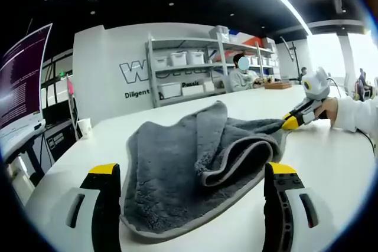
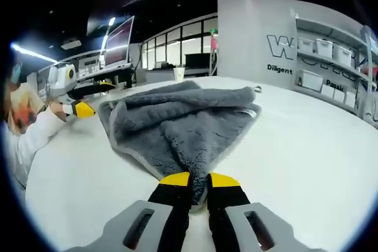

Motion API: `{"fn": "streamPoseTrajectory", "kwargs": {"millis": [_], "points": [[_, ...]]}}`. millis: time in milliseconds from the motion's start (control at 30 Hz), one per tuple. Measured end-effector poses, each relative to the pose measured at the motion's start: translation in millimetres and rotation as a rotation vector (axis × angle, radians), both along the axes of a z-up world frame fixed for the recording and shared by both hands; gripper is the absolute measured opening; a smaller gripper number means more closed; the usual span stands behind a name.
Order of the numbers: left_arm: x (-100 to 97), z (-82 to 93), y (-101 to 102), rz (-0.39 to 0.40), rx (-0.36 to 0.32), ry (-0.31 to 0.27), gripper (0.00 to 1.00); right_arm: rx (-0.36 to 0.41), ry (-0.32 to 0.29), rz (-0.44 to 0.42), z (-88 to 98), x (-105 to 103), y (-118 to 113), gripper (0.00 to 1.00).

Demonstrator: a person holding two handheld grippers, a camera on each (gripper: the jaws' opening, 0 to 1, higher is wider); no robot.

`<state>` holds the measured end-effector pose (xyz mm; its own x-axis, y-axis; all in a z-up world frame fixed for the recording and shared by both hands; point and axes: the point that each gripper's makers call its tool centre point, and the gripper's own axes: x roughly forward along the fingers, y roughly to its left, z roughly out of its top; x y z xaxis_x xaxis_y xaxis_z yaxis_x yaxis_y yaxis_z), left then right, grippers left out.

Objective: Open the folded towel by lifting each exposed corner and separating the folded layers until the towel lies flat within the target outline without major curled edges

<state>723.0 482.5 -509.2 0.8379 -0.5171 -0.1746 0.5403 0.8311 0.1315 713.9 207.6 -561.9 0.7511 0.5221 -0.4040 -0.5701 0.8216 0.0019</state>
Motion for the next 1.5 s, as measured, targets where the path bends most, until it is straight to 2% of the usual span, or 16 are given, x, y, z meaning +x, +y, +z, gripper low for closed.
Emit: {"fn": "streamPoseTrajectory", "kwargs": {"millis": [333,867,1067,1300,1433,1500], "points": [[0.8,-0.2,1,0.001,0.001,0.001,0.99,0.000,0.004,-0.058,0.3,8,-26,0.04],[-0.1,-1.0,0,0.001,0.002,0.004,0.99,0.004,0.000,-0.165,0.3,1,-70,0.03],[2.0,-4.0,2,0.011,0.009,0.014,0.99,0.006,-0.001,-0.183,0.2,-1,-78,0.03],[6.1,-15.3,11,0.063,0.064,0.048,0.98,0.009,-0.001,-0.189,0.0,-4,-79,0.03],[6.9,-22.7,15,0.089,0.152,0.055,0.97,0.009,-0.002,-0.194,0.3,-4,-81,0.03],[7.2,-28.6,19,0.107,0.237,0.060,0.96,0.009,-0.001,-0.197,0.4,-4,-84,0.03]]}}
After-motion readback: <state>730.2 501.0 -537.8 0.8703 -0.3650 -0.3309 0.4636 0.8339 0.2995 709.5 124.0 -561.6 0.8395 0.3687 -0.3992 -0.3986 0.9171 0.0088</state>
